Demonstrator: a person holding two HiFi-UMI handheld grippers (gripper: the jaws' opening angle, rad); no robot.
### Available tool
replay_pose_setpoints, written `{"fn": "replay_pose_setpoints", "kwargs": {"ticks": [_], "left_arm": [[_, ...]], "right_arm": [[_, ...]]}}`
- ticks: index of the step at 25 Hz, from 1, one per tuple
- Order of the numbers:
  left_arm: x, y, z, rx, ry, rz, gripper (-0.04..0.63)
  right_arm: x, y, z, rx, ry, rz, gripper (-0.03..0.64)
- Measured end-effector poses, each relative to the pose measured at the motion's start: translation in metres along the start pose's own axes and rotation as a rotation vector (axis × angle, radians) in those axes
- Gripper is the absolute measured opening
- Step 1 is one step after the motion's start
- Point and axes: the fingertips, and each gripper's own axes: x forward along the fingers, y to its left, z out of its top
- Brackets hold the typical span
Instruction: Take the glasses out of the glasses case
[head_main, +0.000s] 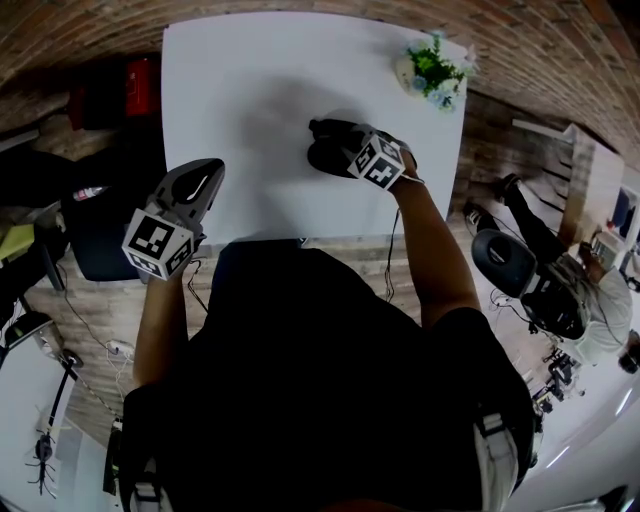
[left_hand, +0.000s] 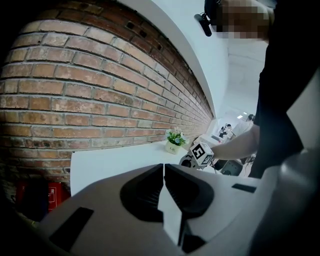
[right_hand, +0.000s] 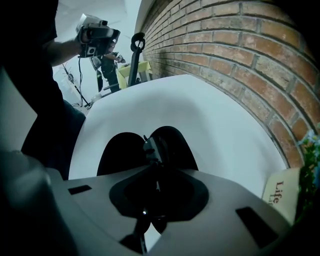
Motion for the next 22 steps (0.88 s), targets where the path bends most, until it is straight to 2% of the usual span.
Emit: {"fn": "replay_pose_setpoints", "kwargs": {"ticks": [3, 22], "left_arm": [[-0.001, 0.001, -0.001, -0.006, 0.001, -0.002, 0.02], [-0.01, -0.014, -0.002, 0.001, -0.017, -0.009, 0.02]], "right_arm": [[-0.002, -0.002, 0.0, -0.007, 0.016, -0.013, 0.038], [-0.011, 0.012, -0.004, -0.023, 0.055, -0.033, 0.026]]}}
